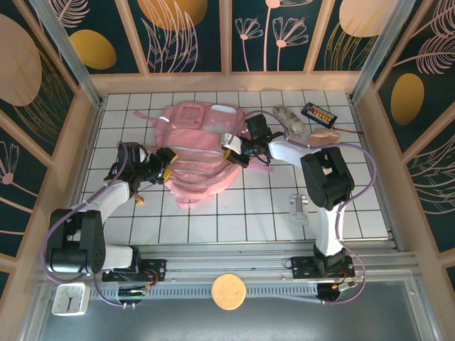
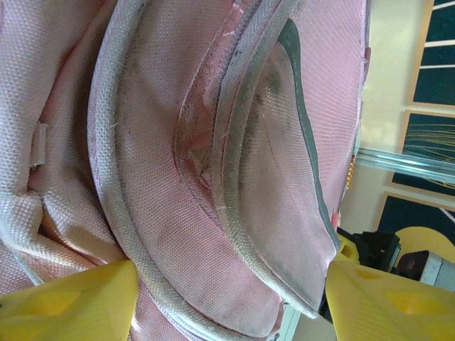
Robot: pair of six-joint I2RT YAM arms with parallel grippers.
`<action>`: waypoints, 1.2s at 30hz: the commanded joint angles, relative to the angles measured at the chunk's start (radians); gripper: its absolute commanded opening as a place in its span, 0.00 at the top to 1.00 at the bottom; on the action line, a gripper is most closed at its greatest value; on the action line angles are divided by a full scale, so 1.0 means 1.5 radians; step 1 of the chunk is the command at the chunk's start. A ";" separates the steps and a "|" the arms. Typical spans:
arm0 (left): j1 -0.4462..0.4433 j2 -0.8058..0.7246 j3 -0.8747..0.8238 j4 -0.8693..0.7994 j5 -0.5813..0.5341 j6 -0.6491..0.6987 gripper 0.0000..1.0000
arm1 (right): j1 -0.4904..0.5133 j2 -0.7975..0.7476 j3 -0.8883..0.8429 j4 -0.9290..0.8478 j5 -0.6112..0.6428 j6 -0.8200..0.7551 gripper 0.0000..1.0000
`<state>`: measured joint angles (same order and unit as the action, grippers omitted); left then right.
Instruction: Pack the student bag
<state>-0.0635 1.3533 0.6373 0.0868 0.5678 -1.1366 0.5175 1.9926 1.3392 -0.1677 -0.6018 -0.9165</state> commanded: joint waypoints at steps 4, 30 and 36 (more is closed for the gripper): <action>0.004 0.009 0.020 -0.013 0.012 0.034 0.26 | 0.029 -0.060 -0.032 0.000 0.006 0.012 1.00; -0.086 0.088 0.011 0.178 -0.063 0.016 0.01 | 0.046 -0.058 -0.001 -0.146 -0.225 0.248 1.00; -0.117 0.093 0.000 0.224 -0.066 -0.010 0.01 | 0.065 -0.045 -0.041 -0.012 -0.119 0.512 1.00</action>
<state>-0.1951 1.4841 0.6464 0.3088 0.3973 -1.0916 0.5766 1.9079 1.3159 -0.3252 -0.8204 -0.4217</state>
